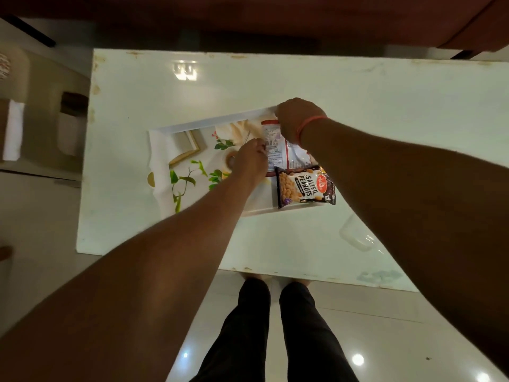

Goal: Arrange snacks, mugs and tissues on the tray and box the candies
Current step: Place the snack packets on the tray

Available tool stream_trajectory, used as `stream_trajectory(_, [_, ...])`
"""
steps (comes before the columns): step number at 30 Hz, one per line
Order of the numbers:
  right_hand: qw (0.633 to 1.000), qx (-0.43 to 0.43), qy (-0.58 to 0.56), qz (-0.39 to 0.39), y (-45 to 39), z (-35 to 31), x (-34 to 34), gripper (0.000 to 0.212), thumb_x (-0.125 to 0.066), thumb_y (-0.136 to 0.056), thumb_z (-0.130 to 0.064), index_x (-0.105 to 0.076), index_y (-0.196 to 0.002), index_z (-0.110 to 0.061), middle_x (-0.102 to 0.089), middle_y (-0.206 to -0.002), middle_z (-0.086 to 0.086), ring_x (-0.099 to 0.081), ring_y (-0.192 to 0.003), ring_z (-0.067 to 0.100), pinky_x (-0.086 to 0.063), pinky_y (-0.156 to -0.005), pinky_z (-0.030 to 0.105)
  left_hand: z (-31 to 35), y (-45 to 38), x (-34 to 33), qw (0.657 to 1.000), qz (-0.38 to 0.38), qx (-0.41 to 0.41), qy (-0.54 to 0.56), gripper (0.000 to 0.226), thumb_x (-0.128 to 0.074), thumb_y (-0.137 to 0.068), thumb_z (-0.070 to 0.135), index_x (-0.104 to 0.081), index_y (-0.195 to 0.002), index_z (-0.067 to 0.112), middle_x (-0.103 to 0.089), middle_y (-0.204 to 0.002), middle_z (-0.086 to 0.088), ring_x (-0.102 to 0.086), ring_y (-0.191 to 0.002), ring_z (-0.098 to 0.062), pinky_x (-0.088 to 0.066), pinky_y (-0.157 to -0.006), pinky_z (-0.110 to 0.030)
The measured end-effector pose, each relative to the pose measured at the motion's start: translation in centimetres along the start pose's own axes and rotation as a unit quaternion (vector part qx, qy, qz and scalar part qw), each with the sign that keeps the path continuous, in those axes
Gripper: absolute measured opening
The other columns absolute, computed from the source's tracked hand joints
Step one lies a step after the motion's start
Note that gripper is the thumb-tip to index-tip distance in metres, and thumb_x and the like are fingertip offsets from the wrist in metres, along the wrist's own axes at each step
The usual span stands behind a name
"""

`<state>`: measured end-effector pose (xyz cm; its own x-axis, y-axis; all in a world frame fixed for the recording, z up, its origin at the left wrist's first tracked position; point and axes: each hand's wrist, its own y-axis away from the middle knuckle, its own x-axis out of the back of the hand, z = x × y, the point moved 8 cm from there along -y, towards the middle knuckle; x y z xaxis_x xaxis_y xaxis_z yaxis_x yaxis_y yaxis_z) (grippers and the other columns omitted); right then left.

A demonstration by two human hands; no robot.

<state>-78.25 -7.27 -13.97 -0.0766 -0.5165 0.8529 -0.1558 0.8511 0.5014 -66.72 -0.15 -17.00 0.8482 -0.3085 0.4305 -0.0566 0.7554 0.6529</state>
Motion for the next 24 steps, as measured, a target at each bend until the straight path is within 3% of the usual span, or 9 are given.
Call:
stream_trajectory(2, [1.000,-0.011,-0.022,-0.008,-0.3,-0.1,-0.1,0.033,-0.059,-0.086,-0.003,-0.062,-0.119,-0.004,-0.066,-0.108,0.019,-0.065,-0.098,0.037,-0.055,-0.086,0.043,-0.4,-0.1,0.3,0.999,0.004,0.000,0.036,0.039,-0.036,-0.100,0.002,-0.053,-0.135,0.006,-0.061,-0.129,-0.012,-0.062,-0.111,-0.024,-0.054,-0.076,-0.020])
stream_trajectory(5, [0.995,-0.025,-0.100,0.010,-0.6,0.0,0.4,0.031,-0.057,-0.086,-0.003,-0.066,-0.115,-0.006,-0.067,-0.108,0.017,-0.064,-0.099,0.034,-0.054,-0.088,0.042,-0.7,-0.1,0.5,0.994,0.003,0.007,0.111,0.036,-0.041,-0.099,0.003,-0.057,-0.130,0.009,-0.062,-0.129,-0.014,-0.063,-0.115,-0.030,-0.052,-0.060,-0.016])
stream_trajectory(8, [0.982,-0.005,-0.163,0.092,0.2,-0.2,2.7,0.029,-0.050,-0.088,0.000,-0.070,-0.108,-0.007,-0.066,-0.111,0.015,-0.060,-0.104,0.031,-0.050,-0.091,0.041,-1.4,-0.7,2.2,0.981,0.070,0.015,0.183,0.028,-0.040,-0.099,0.010,-0.063,-0.113,0.016,-0.068,-0.115,-0.010,-0.067,-0.105,-0.028,-0.059,-0.083,-0.038])
stream_trajectory(11, [0.960,0.067,-0.204,0.179,2.3,-0.6,5.2,0.030,-0.048,-0.084,0.006,-0.070,-0.098,-0.009,-0.062,-0.106,0.014,-0.058,-0.098,0.028,-0.047,-0.082,0.033,-2.8,-1.1,4.1,0.953,0.111,0.073,0.271,0.021,-0.043,-0.100,0.026,-0.062,-0.098,0.017,-0.068,-0.106,-0.009,-0.067,-0.097,-0.025,-0.057,-0.081,-0.036])
stream_trajectory(13, [0.942,0.124,-0.240,0.198,3.9,-0.5,5.9,0.030,-0.049,-0.083,0.011,-0.070,-0.092,-0.009,-0.060,-0.103,0.011,-0.058,-0.093,0.023,-0.046,-0.079,0.025,-3.5,-1.2,4.1,0.919,0.076,0.128,0.365,0.031,-0.042,-0.102,0.038,-0.060,-0.098,0.014,-0.067,-0.103,-0.009,-0.066,-0.095,-0.022,-0.053,-0.082,-0.034])
stream_trajectory(16, [0.920,0.181,-0.290,0.193,5.9,0.0,5.6,0.028,-0.053,-0.082,0.017,-0.069,-0.083,-0.005,-0.058,-0.101,0.007,-0.057,-0.094,0.017,-0.046,-0.087,0.013,-3.0,-0.6,3.4,0.903,-0.011,0.157,0.401,0.054,-0.040,-0.100,0.053,-0.055,-0.123,0.007,-0.067,-0.112,-0.009,-0.066,-0.103,-0.023,-0.053,-0.089,-0.035])
stream_trajectory(21, [0.920,0.159,-0.307,0.185,7.6,1.8,3.9,0.023,-0.051,-0.084,0.015,-0.072,-0.088,0.004,-0.057,-0.100,0.010,-0.058,-0.100,0.025,-0.046,-0.090,0.022,-2.1,0.2,2.6,0.925,-0.046,0.109,0.360,0.028,-0.057,-0.098,0.018,-0.061,-0.122,0.006,-0.072,-0.086,-0.002,-0.065,-0.069,-0.010,-0.050,-0.069,-0.026])
stream_trajectory(22, [0.918,0.152,-0.317,0.182,7.7,2.2,3.5,0.023,-0.050,-0.085,0.013,-0.071,-0.090,0.005,-0.055,-0.100,0.009,-0.058,-0.099,0.023,-0.047,-0.089,0.026,-2.0,0.3,2.3,0.930,-0.045,0.105,0.350,0.025,-0.057,-0.097,0.015,-0.062,-0.121,0.008,-0.070,-0.083,0.000,-0.063,-0.067,-0.008,-0.049,-0.069,-0.025])
stream_trajectory(24, [0.891,0.143,-0.400,0.162,8.1,2.7,3.0,0.027,-0.050,-0.081,0.020,-0.070,-0.079,0.001,-0.054,-0.099,0.009,-0.058,-0.092,0.008,-0.049,-0.086,0.019,-1.9,0.5,1.4,0.940,-0.047,0.112,0.320,0.026,-0.057,-0.098,0.019,-0.061,-0.123,0.012,-0.067,-0.087,0.001,-0.060,-0.074,-0.008,-0.050,-0.073,-0.026])
